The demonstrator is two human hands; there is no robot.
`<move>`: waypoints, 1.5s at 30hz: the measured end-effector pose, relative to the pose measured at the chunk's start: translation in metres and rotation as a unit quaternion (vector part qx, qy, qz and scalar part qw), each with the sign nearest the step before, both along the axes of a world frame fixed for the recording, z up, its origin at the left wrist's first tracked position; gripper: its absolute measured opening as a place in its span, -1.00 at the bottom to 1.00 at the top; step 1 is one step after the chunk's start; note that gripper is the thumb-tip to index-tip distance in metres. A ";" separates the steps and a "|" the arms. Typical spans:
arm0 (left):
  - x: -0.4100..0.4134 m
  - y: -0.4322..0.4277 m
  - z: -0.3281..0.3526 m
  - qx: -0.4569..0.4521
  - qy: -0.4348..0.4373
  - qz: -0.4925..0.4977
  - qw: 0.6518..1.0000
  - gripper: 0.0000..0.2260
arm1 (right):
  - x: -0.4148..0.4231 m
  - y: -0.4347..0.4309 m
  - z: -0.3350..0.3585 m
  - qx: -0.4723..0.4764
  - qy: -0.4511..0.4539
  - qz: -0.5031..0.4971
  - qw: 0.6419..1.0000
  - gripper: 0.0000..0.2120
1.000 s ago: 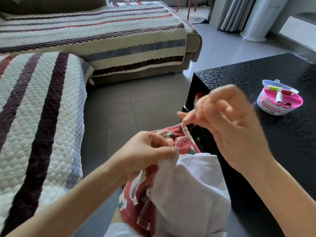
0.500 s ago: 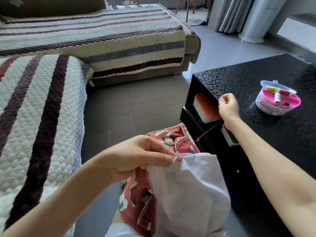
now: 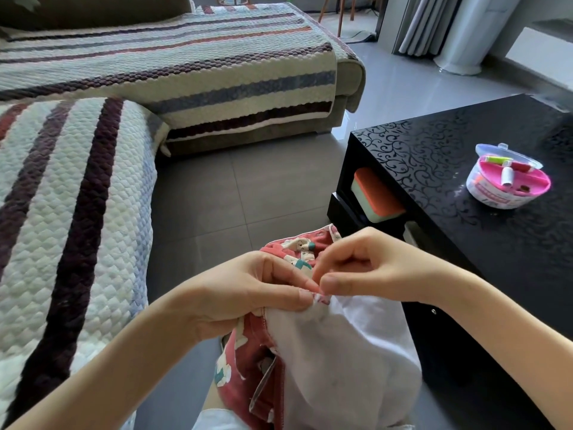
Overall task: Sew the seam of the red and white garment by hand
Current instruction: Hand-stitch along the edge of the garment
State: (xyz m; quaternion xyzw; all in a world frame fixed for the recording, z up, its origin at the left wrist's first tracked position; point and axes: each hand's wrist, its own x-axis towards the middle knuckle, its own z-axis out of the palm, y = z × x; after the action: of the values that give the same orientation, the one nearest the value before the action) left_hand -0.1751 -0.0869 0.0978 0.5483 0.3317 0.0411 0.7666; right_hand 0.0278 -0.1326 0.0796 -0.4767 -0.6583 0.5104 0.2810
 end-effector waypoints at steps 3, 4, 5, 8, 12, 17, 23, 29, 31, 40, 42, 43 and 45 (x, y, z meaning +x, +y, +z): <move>-0.001 0.001 0.000 0.015 -0.004 -0.015 1.000 -0.93 | -0.002 0.000 0.000 0.020 -0.005 0.021 1.000 -0.91; -0.001 0.001 0.000 0.015 -0.005 -0.017 1.000 -0.93 | -0.002 -0.001 0.001 0.016 0.015 0.019 1.000 -0.94; -0.001 0.001 0.000 0.010 -0.005 -0.014 1.000 -0.92 | -0.002 0.000 0.002 0.005 0.043 0.010 0.999 -0.94; -0.001 0.000 0.000 -0.011 -0.006 -0.007 1.000 -0.89 | 0.003 0.007 0.005 -0.023 0.099 -0.057 0.993 -0.90; -0.002 0.000 0.002 -0.020 -0.006 -0.004 1.000 -0.90 | 0.021 0.036 -0.019 0.006 0.001 -0.220 0.975 -0.84; -0.004 -0.004 0.003 -0.029 -0.002 -0.002 1.000 -0.90 | 0.058 0.072 -0.079 0.064 -0.296 -0.412 0.859 -0.87; -0.004 -0.002 0.001 -0.025 0.009 0.024 0.999 -0.91 | 0.055 0.069 -0.082 0.079 -0.312 -0.432 0.842 -0.81; -0.005 0.000 0.001 -0.035 -0.004 0.023 0.999 -0.92 | 0.007 0.025 -0.013 0.011 -0.007 -0.126 0.992 -0.81; -0.004 0.000 0.001 -0.026 -0.008 0.020 0.999 -0.95 | 0.001 0.016 -0.007 -0.027 0.011 -0.041 0.999 -0.71; -0.004 -0.002 0.005 -0.020 -0.011 0.008 1.000 -0.91 | -0.003 0.008 0.001 -0.070 0.116 0.014 0.991 -0.82; -0.004 -0.004 0.007 -0.025 -0.014 0.000 1.000 -0.89 | -0.003 0.011 -0.001 -0.048 0.113 -0.025 0.992 -0.86; -0.005 -0.004 0.007 -0.024 -0.015 -0.005 1.000 -0.89 | -0.002 0.012 -0.003 -0.033 0.109 -0.047 0.992 -0.88; -0.005 -0.005 0.007 -0.020 -0.017 -0.011 1.000 -0.89 | -0.004 0.014 -0.005 -0.012 0.099 -0.091 0.991 -0.90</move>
State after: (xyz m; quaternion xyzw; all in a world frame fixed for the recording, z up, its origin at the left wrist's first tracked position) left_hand -0.1805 -0.0916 0.1046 0.5359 0.3137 0.0353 0.7831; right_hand 0.0241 -0.1190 0.0749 -0.4844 -0.5752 0.5355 0.3845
